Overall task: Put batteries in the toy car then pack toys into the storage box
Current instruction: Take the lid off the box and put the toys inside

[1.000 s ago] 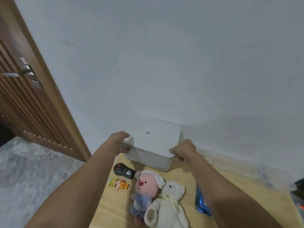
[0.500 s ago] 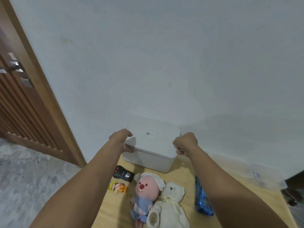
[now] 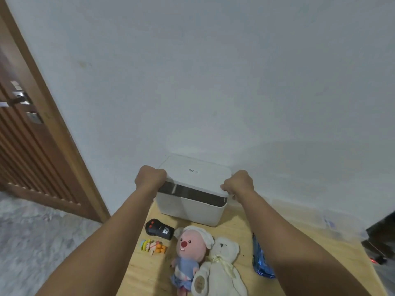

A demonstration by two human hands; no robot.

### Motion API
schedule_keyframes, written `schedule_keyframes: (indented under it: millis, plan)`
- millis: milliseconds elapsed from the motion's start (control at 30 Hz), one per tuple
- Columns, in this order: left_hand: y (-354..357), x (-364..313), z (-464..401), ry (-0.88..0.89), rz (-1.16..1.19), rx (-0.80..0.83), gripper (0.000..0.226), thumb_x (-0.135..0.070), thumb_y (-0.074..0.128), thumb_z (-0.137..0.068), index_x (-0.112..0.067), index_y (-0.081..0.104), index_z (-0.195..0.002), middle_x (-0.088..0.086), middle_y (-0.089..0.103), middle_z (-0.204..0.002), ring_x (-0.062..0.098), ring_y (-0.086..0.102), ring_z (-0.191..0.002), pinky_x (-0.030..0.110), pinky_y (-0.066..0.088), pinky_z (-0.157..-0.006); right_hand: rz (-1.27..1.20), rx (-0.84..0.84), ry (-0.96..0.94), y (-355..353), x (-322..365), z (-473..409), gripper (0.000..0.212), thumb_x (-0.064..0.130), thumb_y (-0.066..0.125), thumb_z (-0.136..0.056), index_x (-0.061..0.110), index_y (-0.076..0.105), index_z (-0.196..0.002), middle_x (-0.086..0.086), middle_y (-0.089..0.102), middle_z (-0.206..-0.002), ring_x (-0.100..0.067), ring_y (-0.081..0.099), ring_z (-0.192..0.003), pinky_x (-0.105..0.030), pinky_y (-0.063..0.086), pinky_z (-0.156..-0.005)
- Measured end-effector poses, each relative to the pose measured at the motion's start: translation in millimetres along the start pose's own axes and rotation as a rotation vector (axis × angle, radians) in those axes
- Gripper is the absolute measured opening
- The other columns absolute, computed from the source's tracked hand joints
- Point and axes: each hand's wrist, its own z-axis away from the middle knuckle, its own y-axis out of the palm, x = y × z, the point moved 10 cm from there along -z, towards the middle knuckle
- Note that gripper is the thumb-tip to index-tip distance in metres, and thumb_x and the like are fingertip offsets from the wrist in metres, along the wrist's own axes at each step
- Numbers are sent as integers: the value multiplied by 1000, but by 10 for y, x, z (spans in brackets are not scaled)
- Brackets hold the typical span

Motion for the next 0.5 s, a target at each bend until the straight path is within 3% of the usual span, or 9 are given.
schedule_keyframes:
  millis: [100,233,300,500]
  plan:
    - [-11,-181,17,83,48,-39,20,-4,55,-76,-8,38,-66,7,39,-60,22,39,-54,24,29,-48,-84,17,-14,-76,5,-25,23,11,81,-68,1,65,-82,-14,69,-78,-31,71,-69,-42,61,-71]
    - [51,-271,93,55,120,-31,15,-9,60,-64,-3,48,-71,9,48,-64,30,51,-61,29,42,-55,-182,15,-34,-269,-56,-35,25,7,83,-67,-2,64,-79,-13,67,-72,-31,72,-63,-48,61,-70]
    - [132,-232,111,31,187,12,35,-15,66,-55,1,56,-84,12,56,-72,33,61,-68,30,47,-54,-203,28,-31,-389,-137,-44,26,7,84,-68,-1,61,-79,-13,66,-74,-30,72,-64,-47,61,-70]
    - [624,-333,584,113,211,141,21,-13,73,-77,-6,54,-71,11,54,-68,21,50,-52,24,41,-46,-267,22,16,-886,-739,-127,33,5,83,-71,-6,61,-92,-18,67,-85,-27,68,-65,-46,59,-76]
